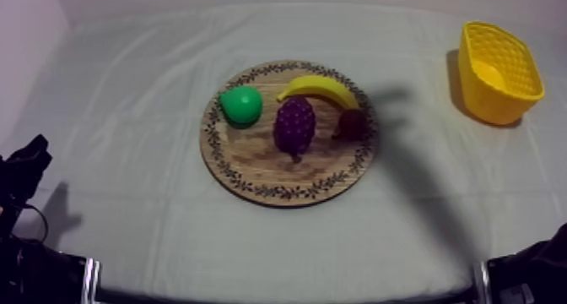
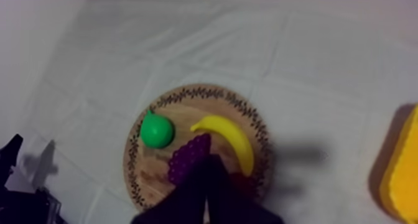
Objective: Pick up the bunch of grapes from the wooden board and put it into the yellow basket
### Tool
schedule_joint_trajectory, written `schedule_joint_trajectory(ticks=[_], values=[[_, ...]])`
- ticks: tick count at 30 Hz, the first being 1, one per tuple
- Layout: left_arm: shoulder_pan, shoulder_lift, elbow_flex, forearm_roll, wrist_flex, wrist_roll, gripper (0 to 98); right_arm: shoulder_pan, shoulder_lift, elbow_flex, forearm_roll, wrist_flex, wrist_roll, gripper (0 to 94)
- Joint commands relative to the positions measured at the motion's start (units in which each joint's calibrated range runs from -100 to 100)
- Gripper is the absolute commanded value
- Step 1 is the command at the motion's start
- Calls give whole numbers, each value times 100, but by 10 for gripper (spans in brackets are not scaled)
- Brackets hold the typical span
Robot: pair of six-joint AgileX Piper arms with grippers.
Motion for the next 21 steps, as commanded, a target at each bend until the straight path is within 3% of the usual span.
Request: schedule_joint_trajectory(ticks=[1,14,17,21], values=[[-2,5,0,0,-1,-2,1,-168,282,-43,39,0,-246,5],[-2,5,0,0,-1,-2,1,-836,1697,-607,475,144,-1101,34],[-2,5,0,0,-1,-2,1,-909,1895,-624,469,91,-1146,214],[-2,5,0,0,-1,-2,1,-949,2116,-619,407,58,-1163,629]])
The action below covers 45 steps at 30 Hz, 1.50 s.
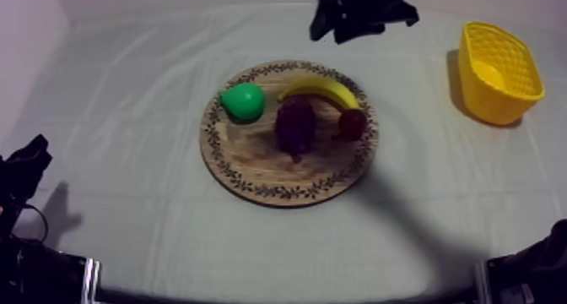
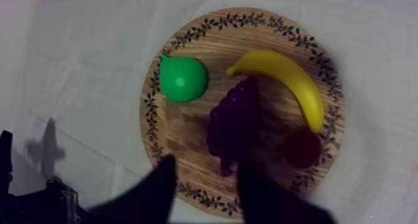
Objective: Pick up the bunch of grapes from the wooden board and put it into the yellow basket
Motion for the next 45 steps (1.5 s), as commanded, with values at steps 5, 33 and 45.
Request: schedule_joint_trajectory(ticks=[5,33,45], values=[[-2,5,0,0,-1,1,1,5,259,49,-116,-159,50,866],[-2,5,0,0,-1,1,1,-122,2800,-265,-400,-937,171,925],[-2,5,0,0,-1,1,1,-97,3283,-525,-510,-994,266,663]])
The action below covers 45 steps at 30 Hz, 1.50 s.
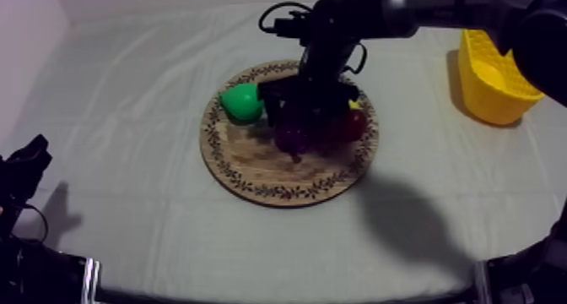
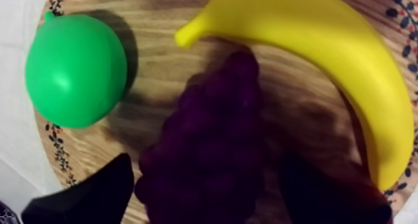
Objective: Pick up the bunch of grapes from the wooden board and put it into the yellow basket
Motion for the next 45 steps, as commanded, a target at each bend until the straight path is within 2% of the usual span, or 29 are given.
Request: schedule_joint_trajectory(ticks=[1,5,8,16,22,27,33,39,45], values=[[-2,5,0,0,-1,1,1,-5,13,-5,-2,-27,3,613],[-2,5,0,0,-1,1,1,-26,0,-6,6,-1,29,454],[-2,5,0,0,-1,1,1,-63,-145,34,19,55,33,400],[-2,5,0,0,-1,1,1,-98,-1263,419,123,346,7,384],[-2,5,0,0,-1,1,1,213,-2522,945,381,385,-43,391],[-2,5,0,0,-1,1,1,780,-3206,1297,531,326,29,393],[-2,5,0,0,-1,1,1,1754,-3601,1474,534,279,273,388],[-2,5,0,0,-1,1,1,2717,-3481,1418,516,69,488,377],[-2,5,0,0,-1,1,1,3372,-3132,1279,569,-157,553,364]])
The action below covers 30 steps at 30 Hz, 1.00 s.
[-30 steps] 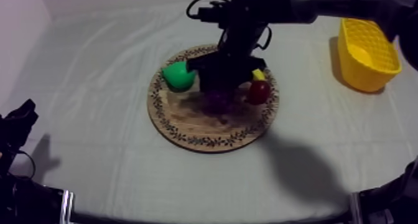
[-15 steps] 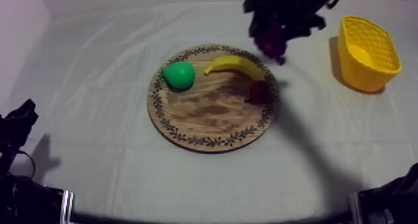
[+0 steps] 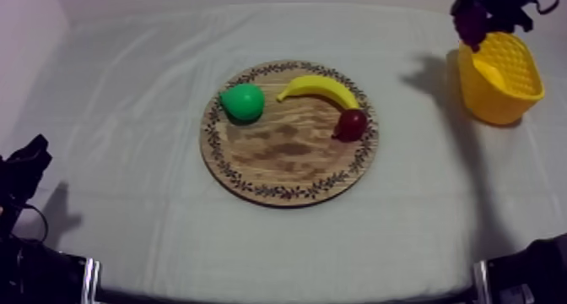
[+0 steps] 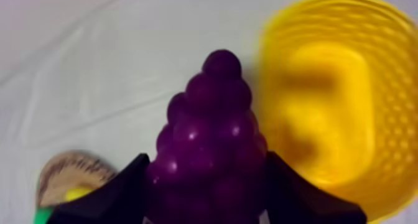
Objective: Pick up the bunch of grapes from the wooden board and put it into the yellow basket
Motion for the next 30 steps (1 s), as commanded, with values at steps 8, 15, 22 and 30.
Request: schedule_joint_trajectory(ticks=[8,15,22,30], values=[[-2,5,0,0,-1,1,1,708,508,-139,180,-227,-66,403],[-2,5,0,0,-1,1,1,815,783,-226,291,-280,-169,445],[-2,5,0,0,-1,1,1,855,871,-286,312,-177,-124,810],[-2,5,0,0,-1,1,1,838,436,34,216,-86,28,906]])
